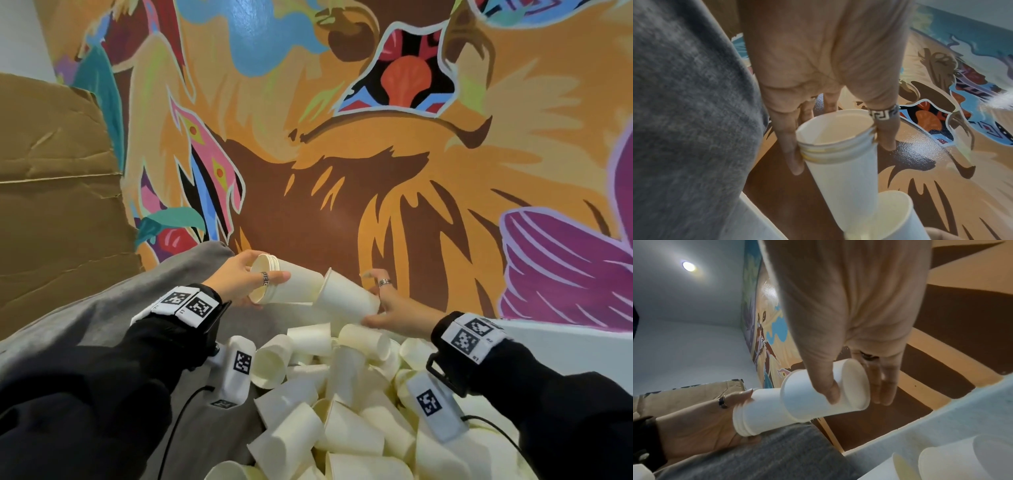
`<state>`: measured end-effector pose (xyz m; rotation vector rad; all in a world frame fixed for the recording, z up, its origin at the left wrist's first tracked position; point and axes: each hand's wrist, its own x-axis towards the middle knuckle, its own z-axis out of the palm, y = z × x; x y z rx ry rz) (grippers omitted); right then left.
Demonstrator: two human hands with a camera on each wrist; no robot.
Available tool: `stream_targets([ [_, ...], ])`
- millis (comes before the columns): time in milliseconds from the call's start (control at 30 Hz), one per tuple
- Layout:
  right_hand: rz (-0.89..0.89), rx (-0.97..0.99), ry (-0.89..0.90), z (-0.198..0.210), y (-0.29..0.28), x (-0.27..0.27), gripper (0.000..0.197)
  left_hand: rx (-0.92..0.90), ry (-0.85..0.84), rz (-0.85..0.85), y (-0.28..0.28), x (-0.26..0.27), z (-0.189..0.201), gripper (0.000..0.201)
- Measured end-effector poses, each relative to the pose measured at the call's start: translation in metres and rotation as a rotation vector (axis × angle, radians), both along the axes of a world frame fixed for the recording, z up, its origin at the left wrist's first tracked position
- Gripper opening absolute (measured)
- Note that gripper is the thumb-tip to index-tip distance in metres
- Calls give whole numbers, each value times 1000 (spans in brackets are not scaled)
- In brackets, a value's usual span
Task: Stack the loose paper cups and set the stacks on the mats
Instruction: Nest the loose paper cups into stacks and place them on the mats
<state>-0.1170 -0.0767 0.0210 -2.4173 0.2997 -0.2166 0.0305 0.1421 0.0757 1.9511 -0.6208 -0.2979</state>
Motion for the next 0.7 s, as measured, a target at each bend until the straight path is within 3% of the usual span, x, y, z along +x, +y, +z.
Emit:
stream_targets([
  [200,101,71,-143,7,16,0,71,-68,232,-168,-10,-20,-2,50],
  [300,148,115,-207,7,27,4,68,-51,199,-193,-11,-25,-5,46],
  [433,51,368,-272,1,34,10,63,-33,87,-139,-2,-18,-7,51],
  [533,-33,380,-110,-13,36,15,55,-3,5,-86,8,-12,-6,61],
  [700,16,71,337,-42,49,35,60,-3,-14,-18,20,-3,-9,51],
])
